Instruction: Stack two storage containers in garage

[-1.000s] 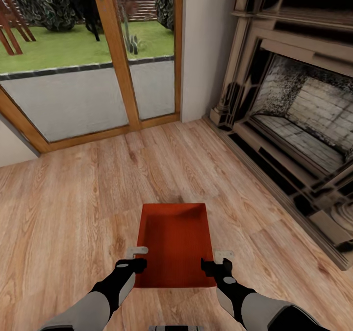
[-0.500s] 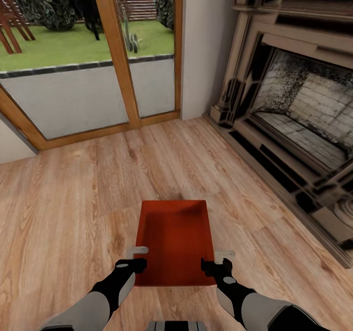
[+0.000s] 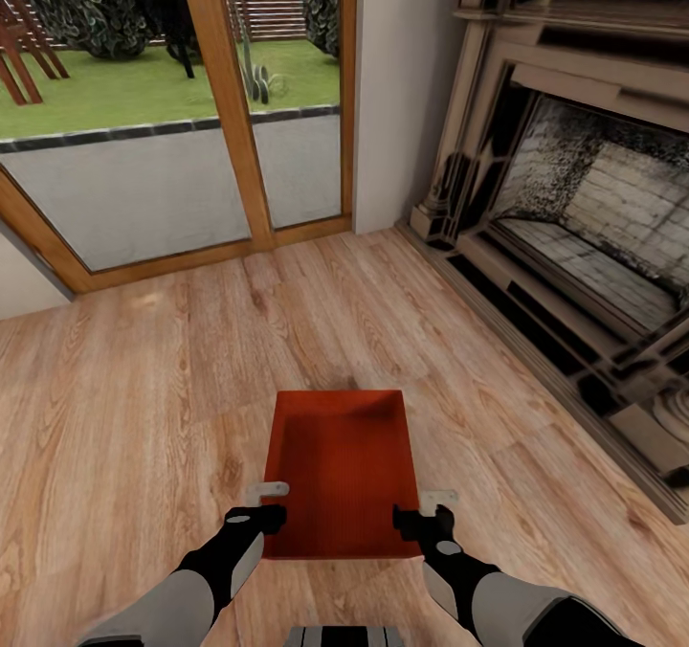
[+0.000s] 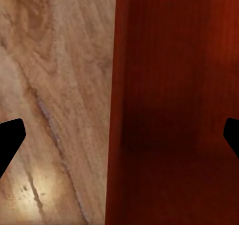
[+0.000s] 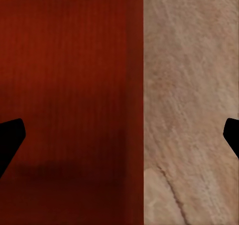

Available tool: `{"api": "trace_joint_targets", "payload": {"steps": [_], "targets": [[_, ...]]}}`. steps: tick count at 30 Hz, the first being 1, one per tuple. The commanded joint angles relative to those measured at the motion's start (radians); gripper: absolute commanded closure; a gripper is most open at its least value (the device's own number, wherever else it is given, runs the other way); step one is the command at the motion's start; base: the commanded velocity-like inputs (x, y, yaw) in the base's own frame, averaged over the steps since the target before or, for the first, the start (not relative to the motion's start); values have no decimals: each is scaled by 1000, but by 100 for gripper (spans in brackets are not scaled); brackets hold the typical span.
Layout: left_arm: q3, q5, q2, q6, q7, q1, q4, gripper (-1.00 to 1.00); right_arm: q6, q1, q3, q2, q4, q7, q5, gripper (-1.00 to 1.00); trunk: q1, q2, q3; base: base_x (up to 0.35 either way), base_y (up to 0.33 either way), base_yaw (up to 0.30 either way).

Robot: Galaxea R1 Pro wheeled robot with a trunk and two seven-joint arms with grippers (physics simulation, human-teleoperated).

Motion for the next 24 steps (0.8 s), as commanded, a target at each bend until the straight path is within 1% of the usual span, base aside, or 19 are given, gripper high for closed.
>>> {"api": "trace_joint_targets", "payload": {"steps": [1, 9, 24], "targets": [[8, -8, -1, 6, 0, 0, -2, -100, -2, 0, 8, -2, 1, -3, -7, -100, 0, 0, -1, 0, 0, 0], [8, -8, -1, 6, 0, 0, -2, -100, -2, 0, 8, -12, 1, -2, -7, -100, 0, 0, -1, 0, 0, 0], [9, -8, -1, 6, 0, 0, -3, -100, -2, 0, 8, -13, 1, -3, -7, -100, 0, 0, -1, 0, 0, 0]]}}
